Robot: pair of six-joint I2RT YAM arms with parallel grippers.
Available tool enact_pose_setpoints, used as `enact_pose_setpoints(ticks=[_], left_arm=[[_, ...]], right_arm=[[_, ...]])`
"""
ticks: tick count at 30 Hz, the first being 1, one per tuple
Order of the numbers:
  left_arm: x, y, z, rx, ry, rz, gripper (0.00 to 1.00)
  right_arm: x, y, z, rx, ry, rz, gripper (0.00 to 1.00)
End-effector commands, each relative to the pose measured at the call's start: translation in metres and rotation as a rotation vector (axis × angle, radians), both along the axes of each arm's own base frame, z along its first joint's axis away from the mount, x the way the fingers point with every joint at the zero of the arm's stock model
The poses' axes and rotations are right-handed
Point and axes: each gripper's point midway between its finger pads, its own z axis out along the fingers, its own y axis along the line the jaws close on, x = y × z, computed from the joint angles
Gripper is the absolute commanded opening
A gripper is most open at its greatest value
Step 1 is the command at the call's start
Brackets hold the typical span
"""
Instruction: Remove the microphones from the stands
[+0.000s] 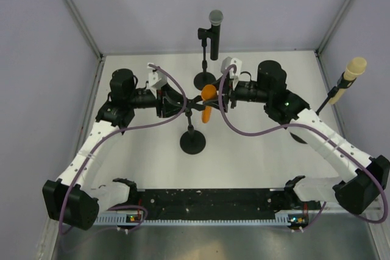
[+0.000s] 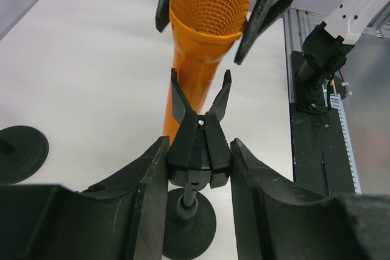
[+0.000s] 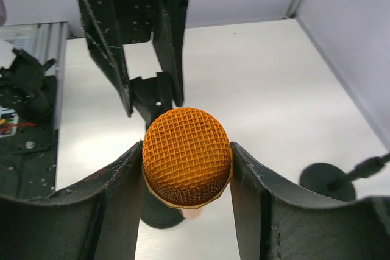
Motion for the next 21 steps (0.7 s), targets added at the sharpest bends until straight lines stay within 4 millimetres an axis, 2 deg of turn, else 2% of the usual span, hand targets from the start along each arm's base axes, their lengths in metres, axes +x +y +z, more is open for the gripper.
enact_pose_setpoints(ticks=[1,5,14,15,17,18,21], left_arm=[[-0.0095,0.0002,0.0170,-0.021,-0.053,-0.023,0.00],[-0.0091,0.0005,0.0183,-0.021,-0.058,-0.017,0.00],[-0.0088,0.0010,0.0183,-0.021,-0.060,-0.010,0.00],[-0.0094,0.0009,0.0184,-0.021,-0.058,-0.012,0.05],[-0.0103,0.0005,0.0182,-0.022,-0.056,-0.021,0.31],[-0.0113,0.0004,0.0187,-0.023,-0.059,-0.026,0.41],[-0.0119,0.0000,0.0191,-0.025,-0.059,-0.034,0.78]], right_arm=[[0.0121,-0.0227,0.0489,0.012,-0.203,-0.146,0.35],[0.0138,-0.0298,0.0552,0.008,-0.231,-0.184,0.32],[0.0139,-0.0300,0.0552,0.008,-0.230,-0.185,0.31],[0.0132,-0.0298,0.0558,0.010,-0.231,-0.184,0.31],[0.0136,-0.0298,0.0552,0.009,-0.228,-0.184,0.31],[0.0133,-0.0301,0.0558,0.010,-0.229,-0.184,0.31],[0.0138,-0.0297,0.0538,0.007,-0.227,-0.184,0.31]])
